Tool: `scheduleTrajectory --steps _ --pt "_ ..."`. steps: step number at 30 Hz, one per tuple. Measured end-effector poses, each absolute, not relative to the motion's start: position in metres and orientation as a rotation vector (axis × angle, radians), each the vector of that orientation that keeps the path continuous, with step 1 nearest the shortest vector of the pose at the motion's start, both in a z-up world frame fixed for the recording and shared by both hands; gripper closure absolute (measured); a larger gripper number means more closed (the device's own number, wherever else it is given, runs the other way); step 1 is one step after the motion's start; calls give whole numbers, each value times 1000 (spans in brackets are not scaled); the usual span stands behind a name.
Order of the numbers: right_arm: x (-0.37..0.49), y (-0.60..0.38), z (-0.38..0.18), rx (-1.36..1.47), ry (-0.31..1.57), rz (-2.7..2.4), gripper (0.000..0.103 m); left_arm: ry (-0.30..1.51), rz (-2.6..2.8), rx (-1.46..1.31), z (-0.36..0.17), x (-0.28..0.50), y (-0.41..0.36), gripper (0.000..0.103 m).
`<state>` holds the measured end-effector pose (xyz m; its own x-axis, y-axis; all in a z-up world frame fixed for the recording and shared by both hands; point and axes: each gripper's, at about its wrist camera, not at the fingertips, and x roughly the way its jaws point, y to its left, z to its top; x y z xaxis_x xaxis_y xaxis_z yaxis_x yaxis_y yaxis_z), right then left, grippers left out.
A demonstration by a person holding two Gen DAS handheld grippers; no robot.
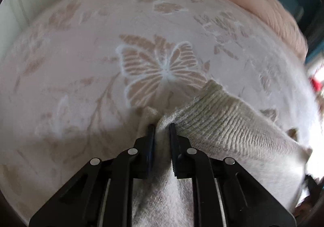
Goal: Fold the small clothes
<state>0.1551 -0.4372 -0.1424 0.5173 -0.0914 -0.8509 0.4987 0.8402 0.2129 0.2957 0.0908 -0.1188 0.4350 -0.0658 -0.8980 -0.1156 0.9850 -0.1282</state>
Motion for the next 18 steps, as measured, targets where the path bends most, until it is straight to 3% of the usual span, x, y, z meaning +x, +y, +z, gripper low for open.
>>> scheduleTrajectory --steps 5,7,9,10,14,15,18 --pt "137 -395 -82 366 848 -372 77 1065 44 -146 -82 277 80 86" --pt "127 -365 -62 346 797 -293 77 989 11 -161 -56 253 72 82" --pt "122 -309 -59 337 812 -126 77 947 -72 -212 -40 223 54 61" --pt "122 -293 -62 348 826 -70 77 952 -107 -227 -39 215 44 56" --pt "127 -205 -106 392 947 170 83 1060 -183 -226 -77 189 5 55" --pt "128 -197 -114 368 963 172 90 1083 -167 -214 -90 186 4 56" --pt "117 -230 -123 347 955 65 90 1042 -153 -181 -99 174 23 58"
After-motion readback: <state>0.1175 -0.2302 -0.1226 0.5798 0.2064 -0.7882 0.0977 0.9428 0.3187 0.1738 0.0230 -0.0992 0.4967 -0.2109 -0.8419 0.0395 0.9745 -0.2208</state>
